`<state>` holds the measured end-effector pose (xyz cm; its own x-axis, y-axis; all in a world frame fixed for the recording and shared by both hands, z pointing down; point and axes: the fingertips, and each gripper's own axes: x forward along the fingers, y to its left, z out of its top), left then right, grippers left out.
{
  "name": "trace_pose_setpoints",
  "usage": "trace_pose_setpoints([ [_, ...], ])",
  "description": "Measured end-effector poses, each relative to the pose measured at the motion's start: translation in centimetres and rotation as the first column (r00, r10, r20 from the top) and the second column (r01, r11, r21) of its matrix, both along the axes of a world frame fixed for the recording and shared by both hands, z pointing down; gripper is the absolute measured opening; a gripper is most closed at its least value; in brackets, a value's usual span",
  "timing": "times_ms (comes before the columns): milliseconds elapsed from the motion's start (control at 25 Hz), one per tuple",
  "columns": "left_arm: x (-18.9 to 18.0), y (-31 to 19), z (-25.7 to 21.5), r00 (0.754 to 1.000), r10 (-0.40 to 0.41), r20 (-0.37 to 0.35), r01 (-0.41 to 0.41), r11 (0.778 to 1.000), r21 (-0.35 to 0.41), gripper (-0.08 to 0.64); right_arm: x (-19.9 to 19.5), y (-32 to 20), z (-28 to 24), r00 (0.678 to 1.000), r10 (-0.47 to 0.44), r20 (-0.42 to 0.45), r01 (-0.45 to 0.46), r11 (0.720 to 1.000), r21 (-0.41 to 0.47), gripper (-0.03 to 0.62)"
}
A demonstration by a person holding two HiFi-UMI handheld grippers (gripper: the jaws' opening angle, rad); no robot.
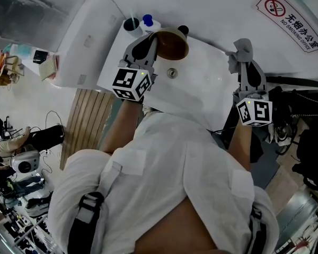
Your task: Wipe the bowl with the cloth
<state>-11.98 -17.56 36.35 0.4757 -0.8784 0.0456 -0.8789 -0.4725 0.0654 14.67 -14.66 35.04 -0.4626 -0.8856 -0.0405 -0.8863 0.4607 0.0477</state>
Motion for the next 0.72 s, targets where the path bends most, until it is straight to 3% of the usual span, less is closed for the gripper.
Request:
trace_pose_setpoints([
  [720, 0.83, 0.48, 0.89, 1.0, 0.01, -0.005, -0.01, 0.999, -0.041, 0.018, -0.73, 0.48, 0.39, 0.999, -0.031, -0.045, 0.031, 0.999, -0.007, 0.04],
])
